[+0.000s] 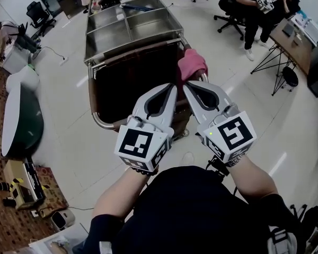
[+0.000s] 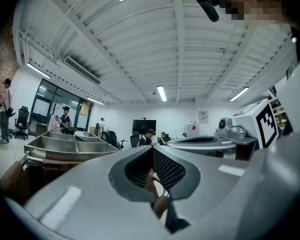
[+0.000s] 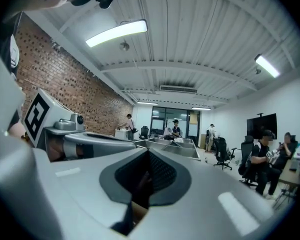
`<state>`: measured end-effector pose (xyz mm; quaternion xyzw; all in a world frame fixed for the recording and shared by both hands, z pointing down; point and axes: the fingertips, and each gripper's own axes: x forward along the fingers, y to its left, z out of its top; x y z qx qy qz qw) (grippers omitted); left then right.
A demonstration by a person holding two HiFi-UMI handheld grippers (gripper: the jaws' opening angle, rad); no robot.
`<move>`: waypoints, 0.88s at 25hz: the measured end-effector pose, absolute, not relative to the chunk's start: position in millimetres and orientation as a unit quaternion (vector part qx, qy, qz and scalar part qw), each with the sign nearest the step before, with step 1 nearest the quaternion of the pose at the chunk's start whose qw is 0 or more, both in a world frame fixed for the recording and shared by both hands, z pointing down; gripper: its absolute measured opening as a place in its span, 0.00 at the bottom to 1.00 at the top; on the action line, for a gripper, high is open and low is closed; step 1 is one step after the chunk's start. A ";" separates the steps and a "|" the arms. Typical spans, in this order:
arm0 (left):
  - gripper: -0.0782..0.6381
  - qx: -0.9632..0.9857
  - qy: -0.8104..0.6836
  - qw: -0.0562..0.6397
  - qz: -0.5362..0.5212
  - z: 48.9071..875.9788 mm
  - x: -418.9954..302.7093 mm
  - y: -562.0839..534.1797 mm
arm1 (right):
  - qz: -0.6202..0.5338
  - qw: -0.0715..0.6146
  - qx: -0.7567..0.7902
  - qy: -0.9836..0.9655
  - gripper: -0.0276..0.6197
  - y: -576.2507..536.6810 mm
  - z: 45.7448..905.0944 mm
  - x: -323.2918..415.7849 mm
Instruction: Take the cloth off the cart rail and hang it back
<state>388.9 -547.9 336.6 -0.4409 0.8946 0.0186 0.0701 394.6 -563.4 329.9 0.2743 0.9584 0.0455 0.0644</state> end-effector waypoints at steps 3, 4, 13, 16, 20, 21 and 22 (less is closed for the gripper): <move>0.11 -0.452 0.888 0.077 0.011 335.6 403.7 -541.7 | 0.047 0.067 0.257 0.963 0.04 -556.7 327.1 410.2; 0.11 -0.456 0.886 0.080 0.009 337.1 410.1 -536.3 | 0.049 0.069 0.252 0.964 0.04 -550.7 328.2 416.7; 0.11 -0.478 0.873 0.092 0.002 345.2 452.3 -502.6 | 0.071 0.072 0.227 0.969 0.04 -510.9 332.8 458.2; 0.11 -0.480 0.872 0.091 0.003 344.6 459.8 -499.8 | 0.074 0.073 0.222 0.969 0.04 -507.1 330.6 465.8; 0.11 -0.480 0.872 0.091 0.003 344.3 464.8 -494.5 | 0.076 0.074 0.216 0.971 0.04 -503.1 330.9 471.6; 0.11 -0.479 0.873 0.091 0.004 343.5 465.2 -493.0 | 0.076 0.075 0.215 0.971 0.04 -502.2 330.7 472.2; 0.11 -0.478 0.873 0.092 0.003 342.5 465.7 -491.9 | 0.076 0.076 0.215 0.971 0.04 -501.2 330.4 472.8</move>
